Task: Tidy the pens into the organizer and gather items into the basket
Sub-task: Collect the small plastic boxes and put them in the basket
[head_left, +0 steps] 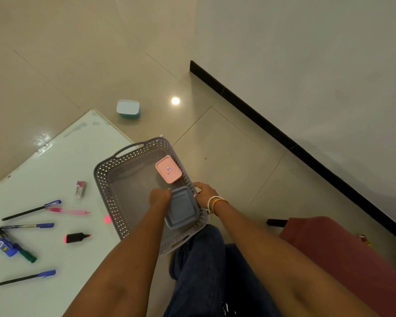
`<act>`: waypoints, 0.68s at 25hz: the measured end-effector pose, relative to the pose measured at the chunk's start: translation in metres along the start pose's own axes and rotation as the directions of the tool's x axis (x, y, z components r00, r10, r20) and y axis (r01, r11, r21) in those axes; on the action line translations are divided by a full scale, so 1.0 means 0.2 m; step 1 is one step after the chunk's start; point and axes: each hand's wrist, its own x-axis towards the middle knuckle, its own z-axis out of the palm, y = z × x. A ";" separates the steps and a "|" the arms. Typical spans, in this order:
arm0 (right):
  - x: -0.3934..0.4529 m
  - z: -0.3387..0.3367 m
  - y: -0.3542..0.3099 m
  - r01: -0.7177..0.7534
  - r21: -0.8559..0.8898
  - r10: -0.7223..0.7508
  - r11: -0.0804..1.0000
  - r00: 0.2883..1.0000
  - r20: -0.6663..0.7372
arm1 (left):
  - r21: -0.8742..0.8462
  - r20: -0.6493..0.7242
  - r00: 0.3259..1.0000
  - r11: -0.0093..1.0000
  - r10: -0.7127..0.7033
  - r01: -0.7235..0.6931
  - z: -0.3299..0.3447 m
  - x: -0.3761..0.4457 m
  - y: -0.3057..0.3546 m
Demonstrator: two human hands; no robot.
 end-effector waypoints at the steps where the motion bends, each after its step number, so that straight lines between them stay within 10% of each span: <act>1: -0.01 -0.02 -0.01 -0.002 -0.016 0.003 1.000 1.000 0.014 | 0.022 -0.003 1.000 1.000 0.015 -0.015 0.00 -0.03 0.01; 17: -0.34 -1.14 -0.57 0.176 -0.412 -0.199 0.894 0.980 -0.013 | 0.221 -0.126 0.908 0.904 0.399 -0.366 -0.21 -0.83 1.13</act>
